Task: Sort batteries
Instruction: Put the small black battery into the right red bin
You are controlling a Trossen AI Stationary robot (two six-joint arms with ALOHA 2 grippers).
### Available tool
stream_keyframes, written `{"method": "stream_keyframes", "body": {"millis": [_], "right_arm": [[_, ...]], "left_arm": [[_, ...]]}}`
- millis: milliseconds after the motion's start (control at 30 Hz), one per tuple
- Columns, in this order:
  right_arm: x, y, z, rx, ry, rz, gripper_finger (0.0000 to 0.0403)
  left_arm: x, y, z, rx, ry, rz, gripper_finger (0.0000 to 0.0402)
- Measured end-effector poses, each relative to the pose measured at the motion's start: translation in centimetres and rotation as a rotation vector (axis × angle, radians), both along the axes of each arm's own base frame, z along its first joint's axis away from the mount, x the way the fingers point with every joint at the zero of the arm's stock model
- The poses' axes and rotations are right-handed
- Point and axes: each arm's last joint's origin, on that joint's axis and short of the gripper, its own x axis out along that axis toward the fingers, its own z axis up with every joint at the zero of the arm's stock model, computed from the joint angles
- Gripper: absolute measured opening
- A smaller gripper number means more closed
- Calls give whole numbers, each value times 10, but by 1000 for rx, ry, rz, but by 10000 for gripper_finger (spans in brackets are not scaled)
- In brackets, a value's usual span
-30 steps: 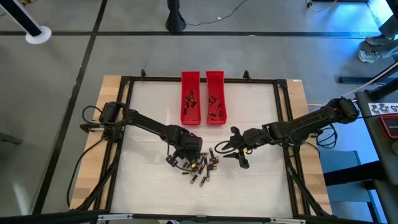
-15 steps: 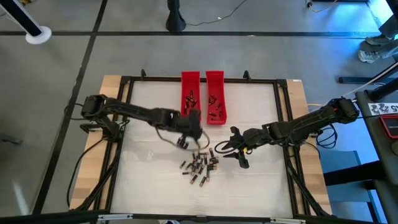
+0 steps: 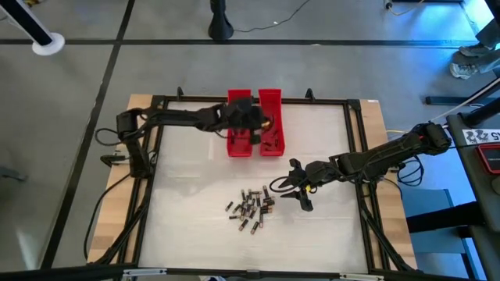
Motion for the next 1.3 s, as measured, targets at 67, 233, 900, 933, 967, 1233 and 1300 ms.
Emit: {"method": "stream_keyframes", "body": {"millis": [67,233,900,933,967,1233,1300], "right_arm": [[0,0,0,-1,2,0,163],[0,0,-1,-2,7,0,163],[0,0,-1,-2,8,0,163],[0,0,-1,0,8,-1,163],[0,0,-1,1,10,-1,163],[-1,0,-2,-3,19,-1,163],[-1,0,-1,-3,18,0,163]], "left_arm": [[2,8,-4,-78,-55,7,16],[5,16,-13,-148,-88,18,19],[-8,4,4,-190,-37,23,127],[-13,0,12,-185,-18,13,127],[-19,-5,18,-188,14,5,128],[-66,-62,46,-311,278,-47,129],[-73,-78,43,-403,356,-8,129]]}}
